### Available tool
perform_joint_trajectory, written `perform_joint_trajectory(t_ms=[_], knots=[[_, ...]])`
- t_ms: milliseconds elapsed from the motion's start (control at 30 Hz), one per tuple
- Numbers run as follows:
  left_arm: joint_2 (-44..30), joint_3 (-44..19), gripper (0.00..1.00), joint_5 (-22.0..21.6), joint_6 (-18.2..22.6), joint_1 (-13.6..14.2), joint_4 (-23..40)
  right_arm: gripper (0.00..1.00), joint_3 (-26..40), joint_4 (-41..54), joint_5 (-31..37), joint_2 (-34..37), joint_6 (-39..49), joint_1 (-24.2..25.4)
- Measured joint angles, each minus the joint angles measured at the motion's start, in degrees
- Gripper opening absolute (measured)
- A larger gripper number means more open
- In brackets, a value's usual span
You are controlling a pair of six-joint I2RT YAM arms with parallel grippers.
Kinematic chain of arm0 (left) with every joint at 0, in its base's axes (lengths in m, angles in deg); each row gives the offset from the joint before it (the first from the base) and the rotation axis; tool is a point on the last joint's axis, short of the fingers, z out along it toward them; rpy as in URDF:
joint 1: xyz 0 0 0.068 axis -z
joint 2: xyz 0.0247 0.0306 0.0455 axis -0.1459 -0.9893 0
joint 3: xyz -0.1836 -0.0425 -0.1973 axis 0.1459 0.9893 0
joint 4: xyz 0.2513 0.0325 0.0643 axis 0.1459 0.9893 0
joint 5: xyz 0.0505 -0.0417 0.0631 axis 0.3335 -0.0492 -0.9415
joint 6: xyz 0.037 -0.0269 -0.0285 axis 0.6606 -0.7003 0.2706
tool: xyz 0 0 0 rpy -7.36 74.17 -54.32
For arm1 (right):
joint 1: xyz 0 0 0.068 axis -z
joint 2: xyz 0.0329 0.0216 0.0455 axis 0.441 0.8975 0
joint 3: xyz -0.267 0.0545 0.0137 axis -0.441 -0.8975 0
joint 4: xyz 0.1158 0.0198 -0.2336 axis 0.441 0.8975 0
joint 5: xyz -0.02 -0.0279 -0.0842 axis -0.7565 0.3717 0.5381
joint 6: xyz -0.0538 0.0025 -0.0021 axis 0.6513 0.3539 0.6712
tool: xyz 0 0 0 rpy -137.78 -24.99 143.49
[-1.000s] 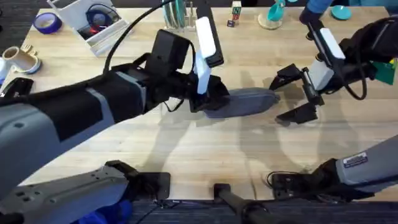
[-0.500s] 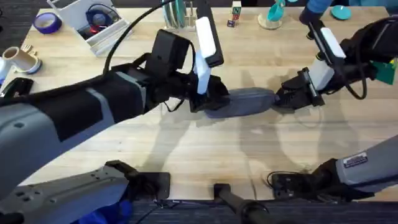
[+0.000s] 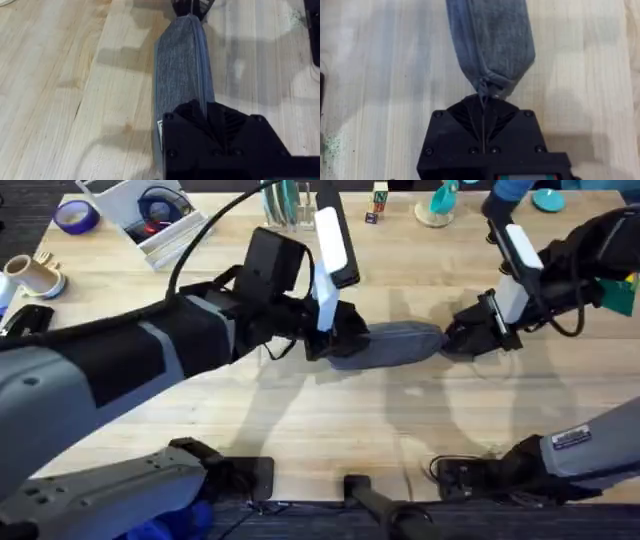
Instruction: Unzip the bag, pick up the pens from the table one at a time and place them inside, then zip the bag closed.
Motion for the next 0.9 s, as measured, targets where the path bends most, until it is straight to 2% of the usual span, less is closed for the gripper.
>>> perform_joint_trajectory(t_ms=[533, 900], knots=[[0.0, 0.0, 0.041, 0.0, 0.0, 0.0, 0.0, 0.034, 0.1, -4.3, 2.8, 0.1, -17.0, -0.7], [0.0, 0.0, 0.041, 0.0, 0.0, 0.0, 0.0, 0.034, 2.9, -2.0, 0.8, 4.8, -24.6, 0.2]])
